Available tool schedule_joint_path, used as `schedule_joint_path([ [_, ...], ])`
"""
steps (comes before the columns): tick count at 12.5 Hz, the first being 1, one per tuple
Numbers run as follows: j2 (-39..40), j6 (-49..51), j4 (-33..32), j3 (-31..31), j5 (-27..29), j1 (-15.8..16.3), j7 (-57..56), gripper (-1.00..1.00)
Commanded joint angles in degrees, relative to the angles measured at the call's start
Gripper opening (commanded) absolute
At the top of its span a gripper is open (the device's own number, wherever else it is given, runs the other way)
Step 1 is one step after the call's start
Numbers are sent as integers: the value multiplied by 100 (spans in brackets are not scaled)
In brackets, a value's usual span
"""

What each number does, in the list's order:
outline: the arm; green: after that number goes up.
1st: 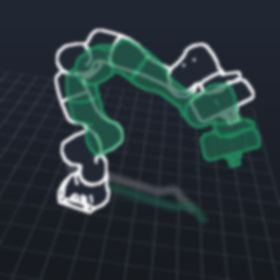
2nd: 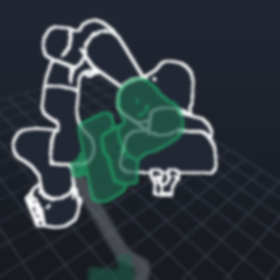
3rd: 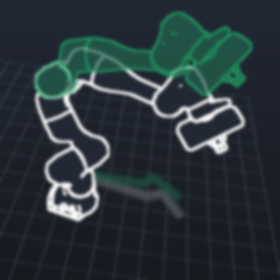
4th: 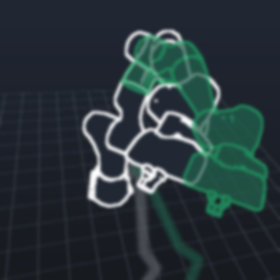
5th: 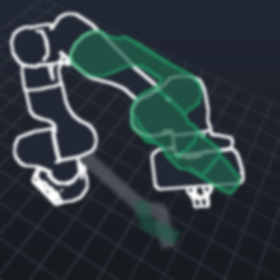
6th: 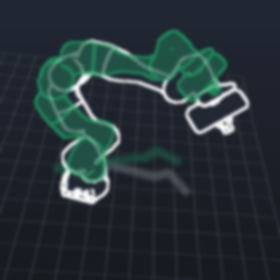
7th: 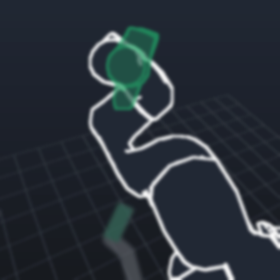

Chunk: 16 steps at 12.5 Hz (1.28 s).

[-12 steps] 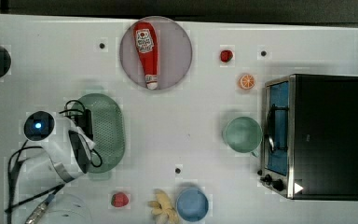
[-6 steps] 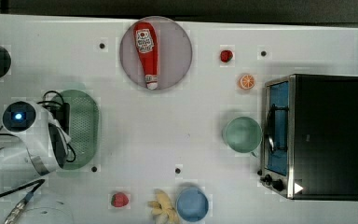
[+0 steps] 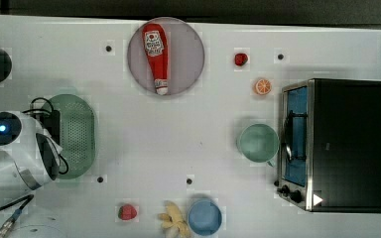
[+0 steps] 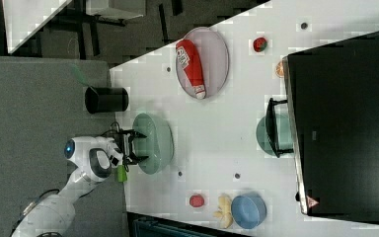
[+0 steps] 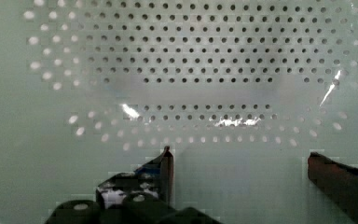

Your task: Drag strainer right to left.

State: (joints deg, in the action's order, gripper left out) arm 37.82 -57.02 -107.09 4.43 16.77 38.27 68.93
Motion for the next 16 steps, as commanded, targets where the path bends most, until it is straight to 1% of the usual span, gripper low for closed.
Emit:
schedule_joint_path([
  [1,22,-114,105,-39,-2,171,617,100],
  [3,-177,80,84,-145,-228,172,197,100],
  [6,-1010,1358,85,-606,-633,152,-1239,100],
  [8,-1833,2256,92,-1199,-874,127,-2238,100],
  [11,-3160,3375,103,-2237,-1042,58,-3736,100],
  [12,-3561,3715,107,-2592,-1236,25,-4303,100],
  [13,-3930,4028,113,-2941,-1563,-20,-4908,100],
  [15,-4543,4346,114,-3576,-2318,-96,-6028,100],
  [16,-4770,4483,110,-3847,-2540,-112,-6400,100],
])
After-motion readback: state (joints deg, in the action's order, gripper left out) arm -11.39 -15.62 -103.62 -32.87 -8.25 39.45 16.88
